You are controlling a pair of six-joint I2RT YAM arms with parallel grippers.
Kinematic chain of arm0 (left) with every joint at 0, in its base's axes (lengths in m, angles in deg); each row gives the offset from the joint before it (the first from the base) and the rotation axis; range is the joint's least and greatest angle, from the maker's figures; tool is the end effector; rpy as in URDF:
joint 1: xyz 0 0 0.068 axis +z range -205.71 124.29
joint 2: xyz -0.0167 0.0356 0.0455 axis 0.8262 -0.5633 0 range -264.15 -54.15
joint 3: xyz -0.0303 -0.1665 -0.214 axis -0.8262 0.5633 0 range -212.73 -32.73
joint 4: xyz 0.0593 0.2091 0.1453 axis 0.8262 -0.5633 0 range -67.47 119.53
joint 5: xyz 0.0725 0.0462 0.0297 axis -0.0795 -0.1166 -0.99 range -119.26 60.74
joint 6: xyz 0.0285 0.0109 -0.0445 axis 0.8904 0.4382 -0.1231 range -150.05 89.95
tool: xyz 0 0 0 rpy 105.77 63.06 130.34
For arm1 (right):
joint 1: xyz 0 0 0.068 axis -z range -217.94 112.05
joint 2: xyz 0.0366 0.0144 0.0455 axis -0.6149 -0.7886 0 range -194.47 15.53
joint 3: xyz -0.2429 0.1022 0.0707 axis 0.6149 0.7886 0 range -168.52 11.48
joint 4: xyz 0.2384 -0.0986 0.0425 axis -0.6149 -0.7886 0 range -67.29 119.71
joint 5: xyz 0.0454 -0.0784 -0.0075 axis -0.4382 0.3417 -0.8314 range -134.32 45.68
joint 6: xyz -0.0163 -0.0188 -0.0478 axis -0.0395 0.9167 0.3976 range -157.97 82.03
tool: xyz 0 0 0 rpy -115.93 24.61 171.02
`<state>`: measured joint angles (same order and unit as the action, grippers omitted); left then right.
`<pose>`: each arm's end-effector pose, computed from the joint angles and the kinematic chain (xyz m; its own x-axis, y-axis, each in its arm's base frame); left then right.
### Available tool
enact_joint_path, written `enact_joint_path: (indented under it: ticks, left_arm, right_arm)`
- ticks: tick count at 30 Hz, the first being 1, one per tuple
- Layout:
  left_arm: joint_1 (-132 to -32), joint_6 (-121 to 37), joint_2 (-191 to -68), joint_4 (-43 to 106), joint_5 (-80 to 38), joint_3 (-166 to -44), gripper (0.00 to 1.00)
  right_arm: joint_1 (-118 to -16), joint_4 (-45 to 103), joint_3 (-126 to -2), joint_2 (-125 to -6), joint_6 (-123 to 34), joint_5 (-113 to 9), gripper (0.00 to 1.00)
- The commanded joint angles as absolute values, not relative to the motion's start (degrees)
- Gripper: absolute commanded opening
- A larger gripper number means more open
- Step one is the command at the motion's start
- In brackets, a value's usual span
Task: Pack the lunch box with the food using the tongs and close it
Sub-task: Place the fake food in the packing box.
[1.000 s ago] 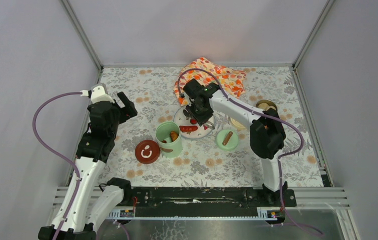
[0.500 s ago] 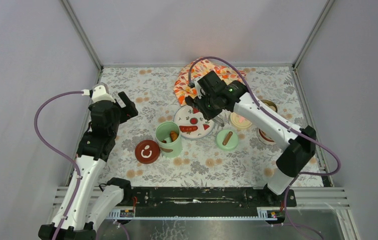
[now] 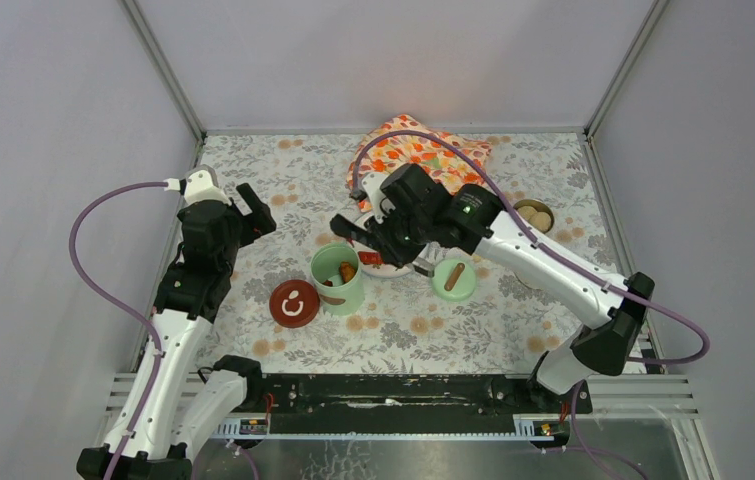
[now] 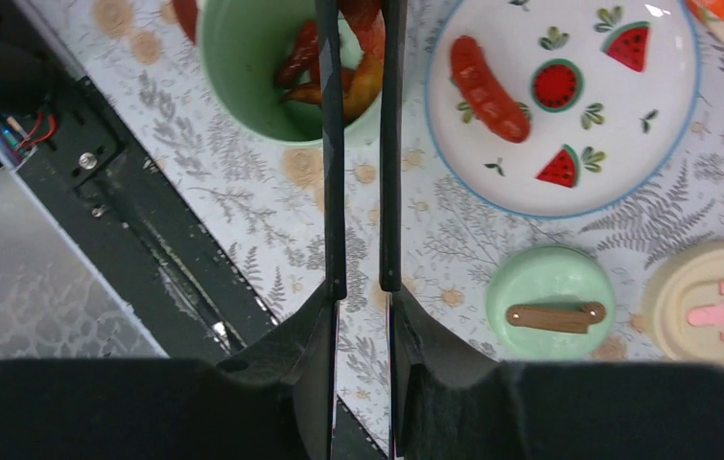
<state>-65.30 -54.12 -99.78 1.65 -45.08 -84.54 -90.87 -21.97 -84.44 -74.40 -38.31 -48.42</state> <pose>0.1723 -0.0192 0.3482 -0.2965 -0.3479 -0.8894 -0.2305 0.9298 -0.2869 0.1990 0.2677 0.3844 -0.4361 -0.5676 -0.6983 -0.8234 0.5648 0.0552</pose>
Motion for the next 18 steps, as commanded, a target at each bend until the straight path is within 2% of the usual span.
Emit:
enact_joint_path:
  ticks: [1, 13, 18]
  left_arm:
    - [-64.85, -54.00, -99.26, 5.23, -44.91, -84.07, 0.98]
    - [-64.85, -53.87, -99.11, 5.19, -44.86, -84.06, 0.99]
    - [-64.85, -53.87, -99.22, 5.19, -44.83, -84.08, 0.99]
  right_arm:
    - [-94.24, -19.85, -85.41, -73.54, -39.78, -51.17, 0.23]
    - [-96.91, -20.23, -82.82, -77.30, -39.92, -50.41, 0.33]
    - [-96.97, -20.08, -82.62, -77.31, -39.78, -49.71, 0.42]
